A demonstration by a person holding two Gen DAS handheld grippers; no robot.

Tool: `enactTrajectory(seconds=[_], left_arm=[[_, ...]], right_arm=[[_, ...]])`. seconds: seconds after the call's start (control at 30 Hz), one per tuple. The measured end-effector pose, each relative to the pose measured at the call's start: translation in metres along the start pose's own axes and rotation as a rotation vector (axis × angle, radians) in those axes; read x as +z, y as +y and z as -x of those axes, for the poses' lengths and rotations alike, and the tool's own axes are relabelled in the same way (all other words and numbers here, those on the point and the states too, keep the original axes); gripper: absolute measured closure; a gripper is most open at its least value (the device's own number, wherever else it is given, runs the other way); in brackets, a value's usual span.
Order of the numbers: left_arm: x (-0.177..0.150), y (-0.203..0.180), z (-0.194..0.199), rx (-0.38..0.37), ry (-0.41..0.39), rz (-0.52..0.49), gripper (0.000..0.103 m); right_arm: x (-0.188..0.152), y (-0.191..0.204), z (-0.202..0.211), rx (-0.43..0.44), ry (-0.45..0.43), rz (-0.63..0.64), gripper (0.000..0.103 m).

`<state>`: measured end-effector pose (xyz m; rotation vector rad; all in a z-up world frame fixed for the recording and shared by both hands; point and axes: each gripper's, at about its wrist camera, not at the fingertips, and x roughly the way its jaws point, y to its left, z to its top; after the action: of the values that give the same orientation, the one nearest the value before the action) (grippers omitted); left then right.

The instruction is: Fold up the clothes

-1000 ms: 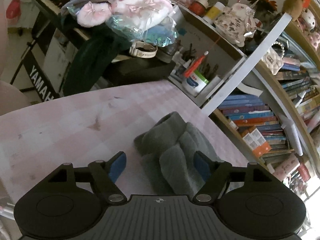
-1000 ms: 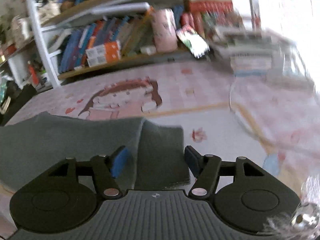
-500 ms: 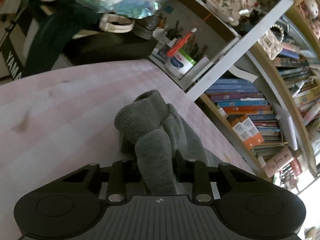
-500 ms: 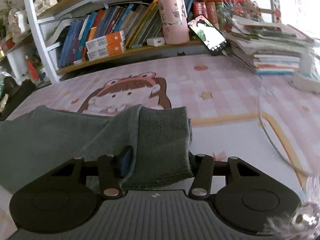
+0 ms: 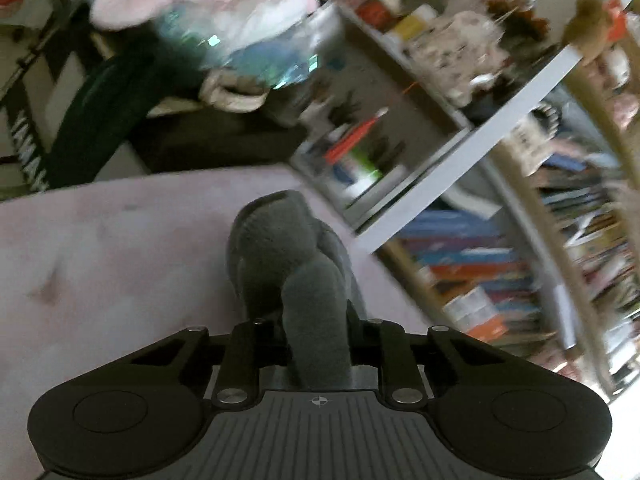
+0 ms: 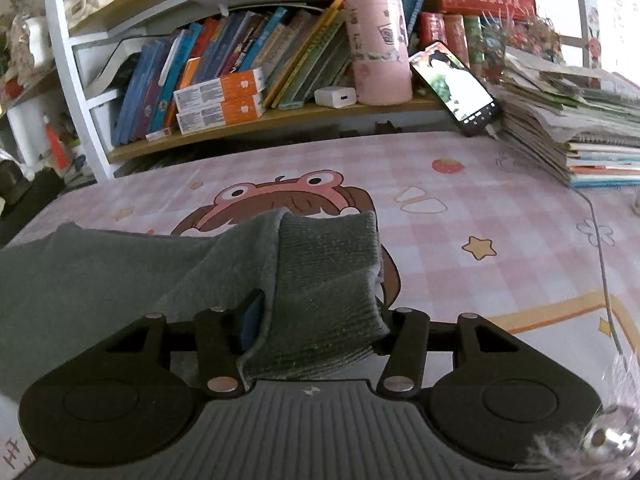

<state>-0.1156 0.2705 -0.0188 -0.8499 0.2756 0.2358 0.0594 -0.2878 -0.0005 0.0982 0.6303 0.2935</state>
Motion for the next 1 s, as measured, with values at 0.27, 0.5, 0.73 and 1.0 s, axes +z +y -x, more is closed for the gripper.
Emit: enactTrajectory(seconds=[0.27,0.5,0.73,1.0], left_arm=[[-0.007,0.010,-0.001,0.018,0.004,-0.010,0.060],[-0.008,0.012,-0.001,0.003,-0.002,-0.019,0.045],[-0.011,0.007,-0.002,-0.013,0.007,-0.070,0.032],[-0.011,0.006,-0.002,-0.025,0.009,-0.075,0.028]], right_arm=[[0.001,0.012,0.027,-0.096,-0.113,0.052,0.018],[-0.005,0.065,0.052,0.006,-0.210,0.275,0.004],[-0.014,0.124,0.028,0.216,-0.098,0.352,0.000],[-0.022,0.188,0.000,0.339,-0.057,0.474,0.000]])
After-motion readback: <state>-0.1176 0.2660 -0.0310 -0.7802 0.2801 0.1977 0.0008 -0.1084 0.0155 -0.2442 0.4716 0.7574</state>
